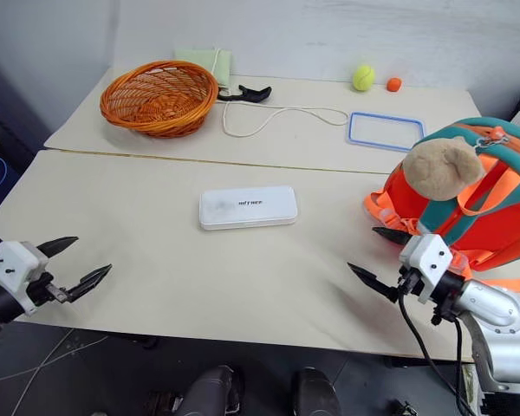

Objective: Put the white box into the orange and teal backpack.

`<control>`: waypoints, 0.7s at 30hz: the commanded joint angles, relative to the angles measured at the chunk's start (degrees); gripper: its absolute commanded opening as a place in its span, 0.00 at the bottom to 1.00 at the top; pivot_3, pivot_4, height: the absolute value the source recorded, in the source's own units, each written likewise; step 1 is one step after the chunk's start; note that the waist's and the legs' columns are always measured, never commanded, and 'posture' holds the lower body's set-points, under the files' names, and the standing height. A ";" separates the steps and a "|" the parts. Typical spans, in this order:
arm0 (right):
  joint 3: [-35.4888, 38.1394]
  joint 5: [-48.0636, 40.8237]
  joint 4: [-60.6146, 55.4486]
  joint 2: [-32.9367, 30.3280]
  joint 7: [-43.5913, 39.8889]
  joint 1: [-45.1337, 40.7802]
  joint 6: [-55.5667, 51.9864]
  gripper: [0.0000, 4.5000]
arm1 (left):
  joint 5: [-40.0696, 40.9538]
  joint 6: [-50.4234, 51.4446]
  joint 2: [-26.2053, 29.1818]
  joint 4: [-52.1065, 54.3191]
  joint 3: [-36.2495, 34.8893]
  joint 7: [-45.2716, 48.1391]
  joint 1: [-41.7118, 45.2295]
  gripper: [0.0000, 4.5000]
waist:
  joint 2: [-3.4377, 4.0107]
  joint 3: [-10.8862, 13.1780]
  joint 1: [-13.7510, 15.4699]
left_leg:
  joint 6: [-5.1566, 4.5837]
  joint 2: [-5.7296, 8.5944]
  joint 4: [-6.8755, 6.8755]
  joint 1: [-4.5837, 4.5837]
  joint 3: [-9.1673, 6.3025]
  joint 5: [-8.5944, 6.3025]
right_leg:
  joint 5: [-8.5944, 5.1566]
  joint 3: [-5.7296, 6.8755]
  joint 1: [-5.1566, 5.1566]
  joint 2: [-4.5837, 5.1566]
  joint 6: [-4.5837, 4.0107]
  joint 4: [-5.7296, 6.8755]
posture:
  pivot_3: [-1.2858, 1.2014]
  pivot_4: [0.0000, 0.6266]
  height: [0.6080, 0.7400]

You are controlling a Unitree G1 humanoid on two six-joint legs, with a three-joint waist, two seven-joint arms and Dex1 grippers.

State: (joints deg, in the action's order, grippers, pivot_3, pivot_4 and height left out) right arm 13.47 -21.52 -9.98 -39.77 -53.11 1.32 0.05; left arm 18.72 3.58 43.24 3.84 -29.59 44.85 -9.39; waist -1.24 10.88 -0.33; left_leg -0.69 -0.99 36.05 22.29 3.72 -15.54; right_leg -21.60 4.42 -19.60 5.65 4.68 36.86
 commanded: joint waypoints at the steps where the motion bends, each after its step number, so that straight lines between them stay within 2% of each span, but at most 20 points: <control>1: -0.46 -0.96 -2.07 0.73 0.44 -1.04 0.03 1.00 | 1.66 1.19 -0.13 1.76 -0.65 -0.60 0.89 1.00 | 0.00 0.00 0.01 | 0.01 0.00 0.00 0.00 0.00 0.00 | 0.00 0.00 0.00 0.00 0.00 0.00 | 0.52 0.24 1.00; 6: -3.64 -2.67 -4.40 2.52 2.15 -3.06 -5.26 1.00 | 4.47 7.23 0.83 4.99 0.32 0.62 1.07 1.00 | 0.00 0.00 -0.07 | 0.02 0.00 0.00 0.00 0.00 0.01 | 0.00 0.00 -0.01 -0.01 0.00 0.02 | 0.52 0.24 1.00; 8: -5.46 -2.83 -6.56 3.87 5.30 -4.71 -9.91 1.00 | 8.66 13.02 0.95 7.16 0.03 1.61 0.89 1.00 | 0.00 0.00 -0.20 | 0.05 -0.01 0.00 0.00 -0.01 0.03 | 0.00 0.00 -0.01 -0.01 0.00 0.03 | 0.52 0.24 1.00; 9: -7.99 -0.25 -7.61 4.06 6.01 -6.20 -10.27 0.96 | 10.00 14.50 -0.15 8.58 -0.28 -0.04 1.80 0.96 | 0.00 0.00 -0.29 | 0.07 -0.01 0.00 0.01 -0.02 0.04 | 0.00 -0.01 -0.02 -0.01 0.00 0.03 | 0.52 0.24 1.00; 11: -13.43 5.31 -9.22 5.45 10.05 -9.27 -13.95 0.86 | 10.44 15.71 -2.72 10.98 0.53 -3.93 3.67 0.87 | 0.03 0.02 -0.47 | 0.08 -0.01 0.01 0.00 -0.02 0.03 | 0.00 -0.02 -0.02 0.00 0.00 0.03 | 0.52 0.24 1.00; 13: -16.54 7.84 -9.34 7.85 13.51 -11.53 -16.32 0.72 | 8.19 15.66 -4.43 12.18 2.29 -7.03 4.86 0.74 | 0.01 0.01 -0.59 | 0.09 -0.02 0.01 -0.01 -0.05 0.04 | 0.00 -0.01 -0.02 -0.01 0.00 0.05 | 0.52 0.24 1.00; 16: -20.48 15.31 -3.64 13.21 21.46 -15.73 -16.07 0.49 | 2.25 16.47 -8.43 10.54 7.34 -15.62 9.88 0.53 | 0.01 0.01 -0.55 | 0.37 0.02 0.00 0.02 -0.04 0.20 | 0.00 0.00 -0.06 -0.02 0.00 0.08 | 0.52 0.24 1.00; 21: -21.51 21.61 6.22 17.88 29.30 -21.03 -15.63 0.10 | -1.62 17.71 -13.68 4.70 12.53 -22.58 19.53 0.18 | -0.04 -0.02 0.09 | 0.35 0.09 0.13 0.08 -0.02 0.22 | 0.01 0.02 -0.07 -0.01 0.03 0.14 | 0.52 0.24 1.00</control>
State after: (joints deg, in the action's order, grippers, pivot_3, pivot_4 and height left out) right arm -8.70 -1.24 -4.34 -22.07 -25.94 -19.19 -16.49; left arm 18.49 21.78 29.38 8.70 -17.36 24.17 8.96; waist -1.27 10.86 -0.24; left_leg -0.34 -0.91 36.18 22.39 3.70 -15.32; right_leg -21.59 4.44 -19.68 5.64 4.71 37.00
